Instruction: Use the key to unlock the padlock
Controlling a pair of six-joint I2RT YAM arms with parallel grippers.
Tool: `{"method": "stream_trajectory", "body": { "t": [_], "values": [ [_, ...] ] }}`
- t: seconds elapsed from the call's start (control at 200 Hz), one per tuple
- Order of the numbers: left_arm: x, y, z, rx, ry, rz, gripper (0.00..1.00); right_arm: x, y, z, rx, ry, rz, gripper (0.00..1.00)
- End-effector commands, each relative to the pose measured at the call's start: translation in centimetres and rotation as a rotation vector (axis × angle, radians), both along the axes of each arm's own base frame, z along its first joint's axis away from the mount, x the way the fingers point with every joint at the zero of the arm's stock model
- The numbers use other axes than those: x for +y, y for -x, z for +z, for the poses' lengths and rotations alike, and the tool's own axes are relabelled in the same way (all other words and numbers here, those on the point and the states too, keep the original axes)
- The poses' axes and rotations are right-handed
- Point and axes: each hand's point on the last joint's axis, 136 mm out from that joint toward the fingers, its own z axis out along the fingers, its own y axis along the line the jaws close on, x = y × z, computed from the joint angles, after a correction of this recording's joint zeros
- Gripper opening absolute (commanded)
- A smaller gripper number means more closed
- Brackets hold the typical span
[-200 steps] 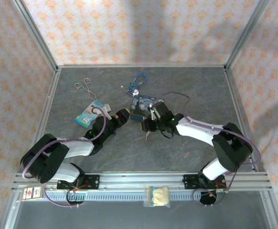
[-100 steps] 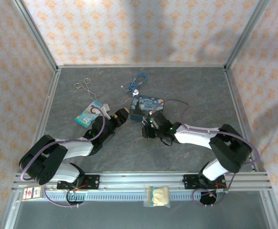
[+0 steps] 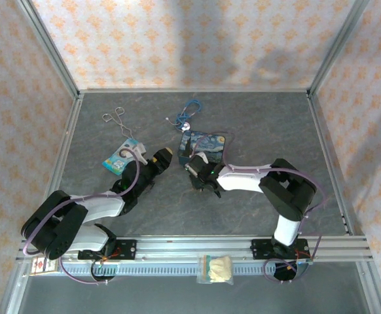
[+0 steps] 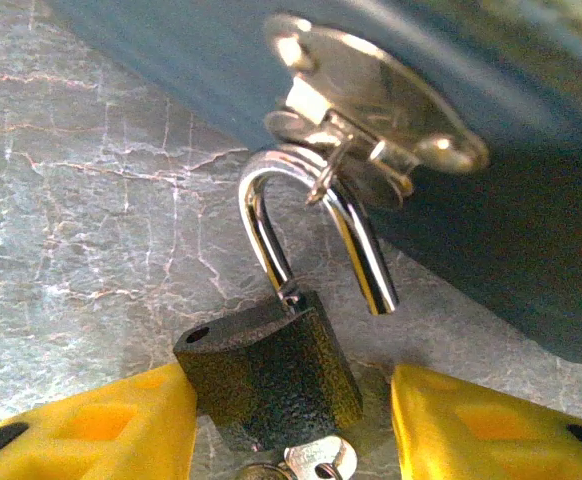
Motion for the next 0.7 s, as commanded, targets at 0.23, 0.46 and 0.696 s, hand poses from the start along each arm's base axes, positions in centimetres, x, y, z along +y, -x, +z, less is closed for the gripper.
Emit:
{"method": "stream_trajectory", "body": {
  "t": [0.23,0.46,0.696],
  "values": [
    [1.1,0.1,0.1,-0.015,-0.015,0.028,0.78,-1.1,-0.4,-0.8,-0.011,0.160,0.052,0.40],
    [1.4,0.0,0.1,-0.016,-0.016,0.037,0.77,-1.5,-1.4,1.0,-0.096,0.248,0.142,0.23],
    [1.1,-0.2,0.3,-0.017,-0.011,0.027,0.78,-1.2,-2.2,1.8,-0.151,0.352,0.297,0.05]
  ]
}}
